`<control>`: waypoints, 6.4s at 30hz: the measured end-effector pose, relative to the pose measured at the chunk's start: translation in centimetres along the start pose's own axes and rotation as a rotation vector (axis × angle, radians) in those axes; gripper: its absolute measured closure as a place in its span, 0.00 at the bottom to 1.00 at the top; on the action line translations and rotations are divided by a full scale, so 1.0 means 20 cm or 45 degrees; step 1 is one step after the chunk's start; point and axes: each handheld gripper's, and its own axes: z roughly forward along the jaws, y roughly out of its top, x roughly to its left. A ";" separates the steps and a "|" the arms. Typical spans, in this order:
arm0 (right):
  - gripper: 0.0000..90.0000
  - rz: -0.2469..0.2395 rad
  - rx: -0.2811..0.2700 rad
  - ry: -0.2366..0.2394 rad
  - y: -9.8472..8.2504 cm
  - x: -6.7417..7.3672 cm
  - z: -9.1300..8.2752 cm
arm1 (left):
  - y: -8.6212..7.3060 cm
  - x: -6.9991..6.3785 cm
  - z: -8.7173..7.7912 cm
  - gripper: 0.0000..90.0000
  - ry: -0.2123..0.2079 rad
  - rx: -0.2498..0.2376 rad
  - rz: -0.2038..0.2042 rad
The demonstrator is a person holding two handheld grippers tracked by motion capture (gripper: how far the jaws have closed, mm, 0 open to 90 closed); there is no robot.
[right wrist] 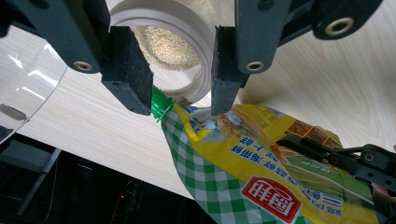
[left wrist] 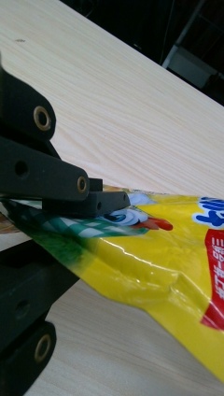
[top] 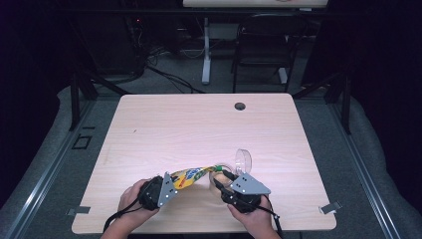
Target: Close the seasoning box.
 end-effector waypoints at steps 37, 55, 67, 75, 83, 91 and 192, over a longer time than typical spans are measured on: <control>0.65 -0.001 -0.001 0.016 -0.01 0.01 -0.01 | -0.17 0.18 0.00 0.97 -0.056 -0.126 -0.426; 0.65 0.002 0.001 0.020 -0.01 0.00 -0.01 | -0.24 0.23 -0.01 0.95 -0.065 -0.109 -0.545; 0.65 0.005 -0.001 0.010 -0.01 0.00 -0.01 | -0.30 0.23 -0.06 0.89 -0.092 -0.069 -0.587; 0.65 0.000 0.007 0.017 -0.01 0.01 0.00 | -0.36 0.22 -0.07 0.87 -0.129 -0.087 -0.672; 0.65 0.004 0.005 0.012 -0.01 0.00 0.00 | -0.40 0.23 -0.11 0.75 -0.135 -0.118 -0.765; 0.64 -0.002 0.009 0.018 -0.01 0.01 0.00 | -0.44 0.24 -0.10 0.79 -0.177 -0.146 -0.815; 0.98 0.163 0.066 0.090 0.15 -0.20 -0.29 | -0.59 0.24 -0.21 0.63 -0.154 -0.178 -0.926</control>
